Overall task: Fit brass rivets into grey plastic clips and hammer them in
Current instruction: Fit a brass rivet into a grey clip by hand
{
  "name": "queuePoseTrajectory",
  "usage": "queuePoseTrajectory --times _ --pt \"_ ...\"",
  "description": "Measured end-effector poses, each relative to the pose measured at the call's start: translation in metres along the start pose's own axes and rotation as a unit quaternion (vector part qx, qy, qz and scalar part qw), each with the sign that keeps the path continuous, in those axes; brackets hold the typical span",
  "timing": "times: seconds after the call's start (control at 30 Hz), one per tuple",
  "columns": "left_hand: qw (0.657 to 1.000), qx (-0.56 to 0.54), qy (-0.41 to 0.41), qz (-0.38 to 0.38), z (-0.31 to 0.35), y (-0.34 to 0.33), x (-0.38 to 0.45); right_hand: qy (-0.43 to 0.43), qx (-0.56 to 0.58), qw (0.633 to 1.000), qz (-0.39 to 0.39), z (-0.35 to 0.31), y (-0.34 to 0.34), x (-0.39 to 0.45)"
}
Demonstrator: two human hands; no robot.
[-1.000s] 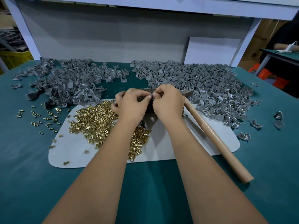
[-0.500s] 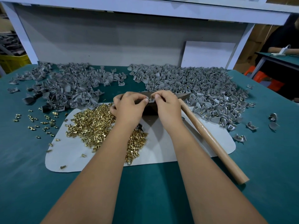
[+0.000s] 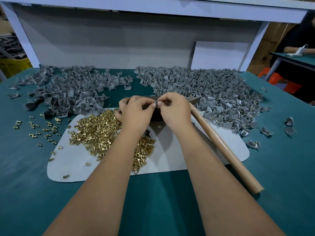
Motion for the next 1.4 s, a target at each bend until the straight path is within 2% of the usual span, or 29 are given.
queuePoseTrajectory --times 0.33,0.87,1.03,1.4 --pt "1.0 -0.012 0.001 -0.007 0.0016 0.0013 -0.0027 -0.003 0.009 0.999 0.033 0.0009 -0.0012 -0.0054" --pt "0.999 0.025 0.017 0.018 -0.0021 -0.003 -0.0001 -0.049 -0.048 0.997 0.037 -0.0046 -0.0005 -0.0046" --pt "0.999 0.032 0.007 0.022 -0.0033 -0.0037 0.0001 -0.064 -0.065 0.996 0.011 -0.0066 0.0018 -0.0015" --pt "0.999 0.033 0.005 0.024 -0.0044 -0.004 -0.0001 -0.05 -0.024 0.998 0.017 -0.0012 -0.0011 -0.0025"
Point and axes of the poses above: each hand's wrist, its own x-axis towards the middle knuckle, its own y-axis out of the back of the hand, z = x × y, the point moved 3 cm from there along x, towards the middle knuckle, and after that the axes turned 4 degrees about -x, right-handed, at the moved point
